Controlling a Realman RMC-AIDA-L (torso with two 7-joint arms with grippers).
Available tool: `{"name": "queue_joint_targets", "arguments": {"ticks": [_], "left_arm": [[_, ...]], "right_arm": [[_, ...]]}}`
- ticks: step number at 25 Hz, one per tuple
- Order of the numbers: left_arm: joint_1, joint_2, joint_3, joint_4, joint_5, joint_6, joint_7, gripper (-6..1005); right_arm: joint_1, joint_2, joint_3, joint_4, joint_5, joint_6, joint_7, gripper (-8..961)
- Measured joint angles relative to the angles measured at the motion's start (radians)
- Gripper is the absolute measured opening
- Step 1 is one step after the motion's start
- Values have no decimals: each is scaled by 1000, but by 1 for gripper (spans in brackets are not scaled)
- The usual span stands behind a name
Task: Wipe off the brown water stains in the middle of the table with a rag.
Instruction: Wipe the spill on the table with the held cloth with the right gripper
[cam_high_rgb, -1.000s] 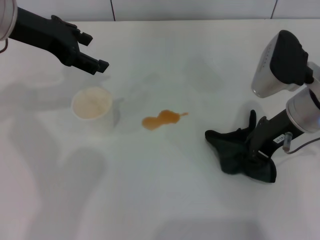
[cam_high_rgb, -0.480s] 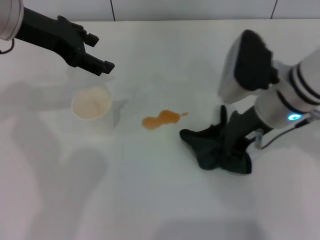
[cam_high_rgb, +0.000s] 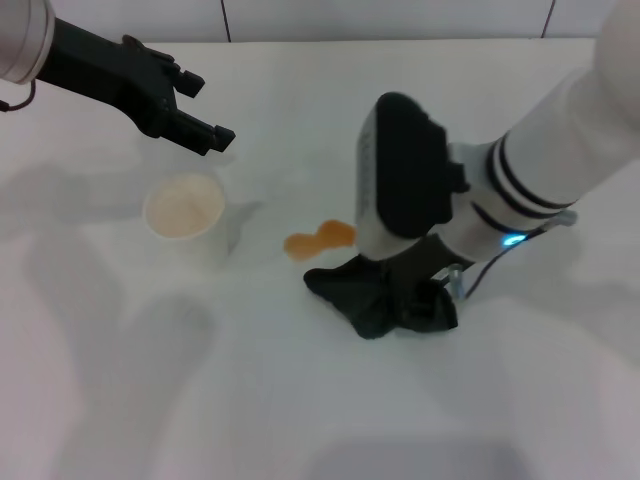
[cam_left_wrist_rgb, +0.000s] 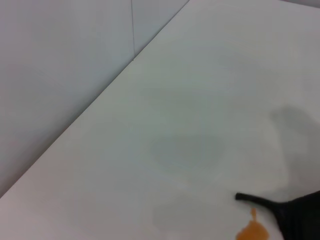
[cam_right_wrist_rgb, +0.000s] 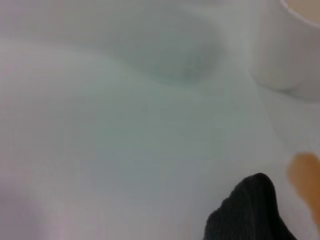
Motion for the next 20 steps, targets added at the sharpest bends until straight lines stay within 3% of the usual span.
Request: {"name": "queue_joint_targets", "arguments": {"ticks": [9, 20], "left_arm": [[0, 0, 0, 5, 0, -2, 1, 864], [-5, 0, 0, 22, 0, -24, -2, 864]], "right_arm": [[11, 3, -146, 4, -108, 191, 4, 110], [5, 4, -169, 67, -283, 395, 158, 109]]}}
